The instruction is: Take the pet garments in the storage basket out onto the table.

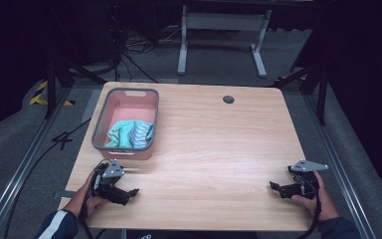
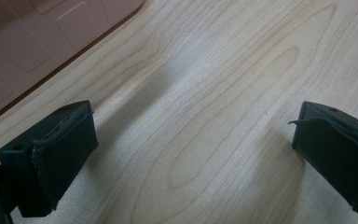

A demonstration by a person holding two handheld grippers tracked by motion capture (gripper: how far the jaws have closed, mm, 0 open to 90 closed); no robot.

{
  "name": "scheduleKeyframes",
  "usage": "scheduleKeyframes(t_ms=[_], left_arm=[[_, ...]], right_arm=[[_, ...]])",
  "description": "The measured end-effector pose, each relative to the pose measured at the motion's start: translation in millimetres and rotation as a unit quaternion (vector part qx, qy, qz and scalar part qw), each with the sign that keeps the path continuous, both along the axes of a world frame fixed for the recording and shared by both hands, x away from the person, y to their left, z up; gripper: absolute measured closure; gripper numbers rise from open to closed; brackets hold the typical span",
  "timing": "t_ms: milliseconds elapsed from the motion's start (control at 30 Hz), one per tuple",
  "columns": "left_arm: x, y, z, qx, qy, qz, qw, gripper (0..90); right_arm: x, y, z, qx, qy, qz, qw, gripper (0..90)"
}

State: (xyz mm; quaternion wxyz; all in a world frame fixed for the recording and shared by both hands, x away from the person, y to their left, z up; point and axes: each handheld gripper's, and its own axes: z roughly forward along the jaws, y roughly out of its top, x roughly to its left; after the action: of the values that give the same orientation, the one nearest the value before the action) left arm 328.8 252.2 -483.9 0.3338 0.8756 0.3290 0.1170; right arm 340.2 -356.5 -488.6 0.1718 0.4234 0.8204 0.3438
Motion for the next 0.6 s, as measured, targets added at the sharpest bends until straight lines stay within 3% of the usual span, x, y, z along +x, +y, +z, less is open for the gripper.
scheduleKeyframes(t_ms=[333,467,600], left_arm=[[-1.1,1.4,-0.1,-0.001,-0.002,-0.002,1.0000,0.4],[-2.9,4.6,2.2,0.004,0.003,0.005,1.0000,3.3],[-6.7,11.5,7.6,0.013,0.009,0.014,0.9998,13.2]], right_arm=[[0.0,0.0,0.0,0.000,0.000,0.000,1.0000,0.3],[-0.2,0.1,0.0,0.000,0.000,-0.001,1.0000,0.3],[0.0,0.0,0.0,0.000,0.000,-0.001,1.0000,0.3]])
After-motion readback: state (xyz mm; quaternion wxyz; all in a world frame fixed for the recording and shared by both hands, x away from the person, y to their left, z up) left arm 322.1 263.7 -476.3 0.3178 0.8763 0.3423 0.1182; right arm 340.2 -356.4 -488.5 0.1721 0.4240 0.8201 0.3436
